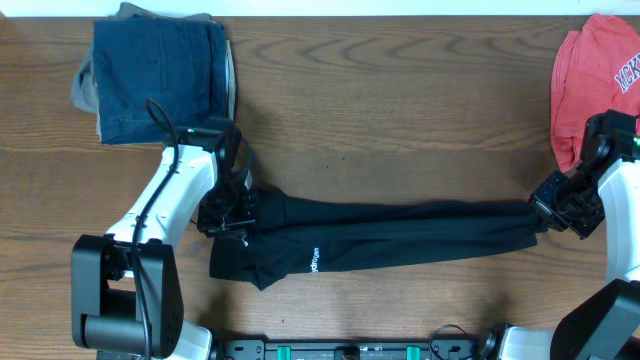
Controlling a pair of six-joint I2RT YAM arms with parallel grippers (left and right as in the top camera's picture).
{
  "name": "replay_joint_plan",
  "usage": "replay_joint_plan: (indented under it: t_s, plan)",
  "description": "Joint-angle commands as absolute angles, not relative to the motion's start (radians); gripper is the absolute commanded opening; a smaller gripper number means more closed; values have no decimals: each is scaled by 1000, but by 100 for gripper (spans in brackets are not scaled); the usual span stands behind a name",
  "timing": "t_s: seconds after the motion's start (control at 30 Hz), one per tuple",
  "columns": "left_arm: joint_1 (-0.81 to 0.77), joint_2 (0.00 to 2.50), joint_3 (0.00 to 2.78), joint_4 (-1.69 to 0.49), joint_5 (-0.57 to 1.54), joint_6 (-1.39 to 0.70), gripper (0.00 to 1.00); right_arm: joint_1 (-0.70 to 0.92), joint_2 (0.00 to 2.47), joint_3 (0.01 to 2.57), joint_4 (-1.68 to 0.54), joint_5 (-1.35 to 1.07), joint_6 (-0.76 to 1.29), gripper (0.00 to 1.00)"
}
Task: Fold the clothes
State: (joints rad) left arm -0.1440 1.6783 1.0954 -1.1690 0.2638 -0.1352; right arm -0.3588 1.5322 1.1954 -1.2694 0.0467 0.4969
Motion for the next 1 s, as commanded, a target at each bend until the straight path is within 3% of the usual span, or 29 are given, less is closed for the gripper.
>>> replay_joint_plan:
  t_s: [0.0,0.23,0.27,0.3,0.33,0.4,0.53,0.57,0.67,0.7,0.87,0.97]
  plan:
    - [-136,1674,1070,-1172,261,-148,7,-365,1522,1194,-1266,36,492,1]
    - [-136,1674,1059,-1186,262,-148,7,-354,1522,1172,-1266,18,489,3]
    - [-136,1674,1059,-1195,262,-148,17,-352,1522,1165,-1263,18,489,7]
    - [-136,1674,1059,-1201,261,-148,31,-352,1522,1161,-1262,18,489,16]
    - [-136,1674,1059,-1207,261,-148,38,-352,1523,1157,-1261,18,489,26]
    - [-136,1674,1059,-1213,261,-148,39,-352,1522,1150,-1254,18,489,34]
    - [-136,1674,1059,-1215,261,-148,39,-352,1522,1150,-1248,9,489,38]
    - [-136,1674,1060,-1214,261,-148,38,-352,1522,1150,-1248,6,489,38]
    - [-136,1674,1069,-1215,261,-148,10,-352,1522,1150,-1233,-25,488,38]
    - [-136,1673,1076,-1218,261,-148,6,-352,1522,1150,-1224,-54,468,38]
    - [-136,1656,1113,-1237,262,-163,6,-351,1522,1150,-1184,-274,300,44]
    - [-136,1622,1115,-1226,262,-173,6,-332,1522,1150,-1177,-315,260,37]
